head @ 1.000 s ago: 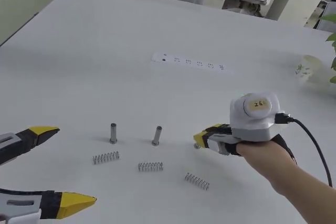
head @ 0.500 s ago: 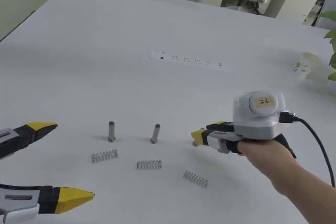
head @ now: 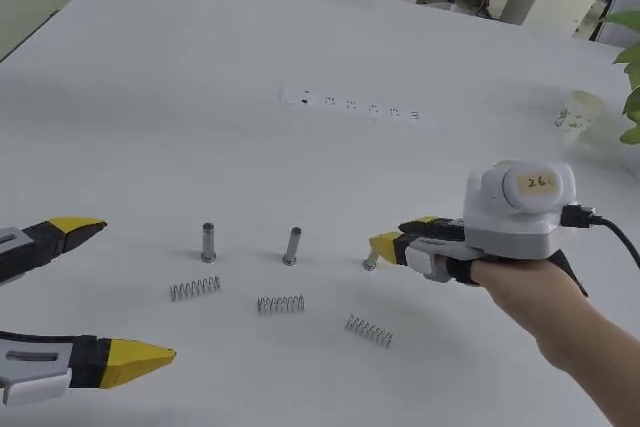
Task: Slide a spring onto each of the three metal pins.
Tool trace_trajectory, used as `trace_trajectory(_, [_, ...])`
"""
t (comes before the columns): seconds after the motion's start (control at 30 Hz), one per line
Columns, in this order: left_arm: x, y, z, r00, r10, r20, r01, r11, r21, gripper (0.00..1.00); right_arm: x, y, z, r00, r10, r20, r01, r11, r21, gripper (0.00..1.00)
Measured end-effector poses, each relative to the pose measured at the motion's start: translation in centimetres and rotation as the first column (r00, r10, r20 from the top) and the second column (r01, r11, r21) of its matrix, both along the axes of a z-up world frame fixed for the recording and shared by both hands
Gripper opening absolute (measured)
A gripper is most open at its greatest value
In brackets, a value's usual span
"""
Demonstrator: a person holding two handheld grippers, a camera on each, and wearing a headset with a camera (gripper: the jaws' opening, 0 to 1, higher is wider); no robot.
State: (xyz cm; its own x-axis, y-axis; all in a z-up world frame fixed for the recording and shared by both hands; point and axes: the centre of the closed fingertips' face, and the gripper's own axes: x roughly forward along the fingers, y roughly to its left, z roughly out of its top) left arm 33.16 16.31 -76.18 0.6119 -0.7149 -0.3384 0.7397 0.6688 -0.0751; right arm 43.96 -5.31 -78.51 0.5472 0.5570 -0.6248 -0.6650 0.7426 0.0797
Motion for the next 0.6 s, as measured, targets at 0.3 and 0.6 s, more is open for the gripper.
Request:
trace_trajectory(0.3, [0.1,0.2,-0.1,1.000,0.002,0.001,-0.002,1.000,0.004,0.92,-1.5,-0.2,0.0,0.995,0.096,0.004,-0.096,0.994,-0.058,0.26])
trace_trajectory(0.6, [0.1,0.4,-0.2,1.000,0.010,-0.001,-0.010,1.000,0.006,0.92,-3.4,0.1,-0.9,0.968,0.251,-0.025,-0.252,0.958,-0.140,0.23])
